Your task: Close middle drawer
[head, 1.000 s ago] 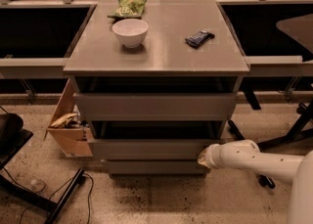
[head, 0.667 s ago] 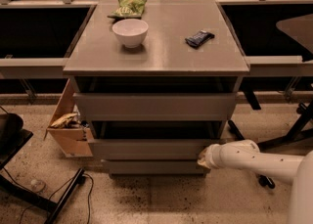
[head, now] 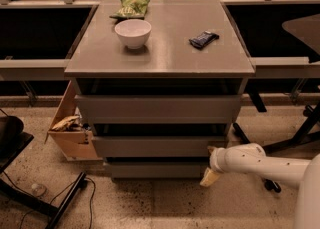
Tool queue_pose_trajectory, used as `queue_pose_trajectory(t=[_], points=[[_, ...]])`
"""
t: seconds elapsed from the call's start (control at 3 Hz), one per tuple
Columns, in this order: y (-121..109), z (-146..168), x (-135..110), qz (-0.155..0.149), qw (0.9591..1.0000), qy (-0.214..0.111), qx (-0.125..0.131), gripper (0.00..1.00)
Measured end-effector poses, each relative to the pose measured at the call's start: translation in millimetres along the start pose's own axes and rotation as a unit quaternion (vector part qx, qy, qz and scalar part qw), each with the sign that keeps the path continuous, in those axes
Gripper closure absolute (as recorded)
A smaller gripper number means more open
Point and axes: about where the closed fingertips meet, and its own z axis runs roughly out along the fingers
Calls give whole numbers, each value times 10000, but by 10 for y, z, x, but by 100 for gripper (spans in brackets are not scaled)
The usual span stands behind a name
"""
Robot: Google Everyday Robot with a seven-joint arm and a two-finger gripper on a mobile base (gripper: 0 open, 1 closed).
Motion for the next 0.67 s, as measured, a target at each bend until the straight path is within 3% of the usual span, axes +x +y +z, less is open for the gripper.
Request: queue_pose_trajectory(t=[0.33, 0.67], points=[[0, -1, 0, -1, 10000, 1, 0, 19], [32, -201, -18, -234, 9995, 227, -30, 50]])
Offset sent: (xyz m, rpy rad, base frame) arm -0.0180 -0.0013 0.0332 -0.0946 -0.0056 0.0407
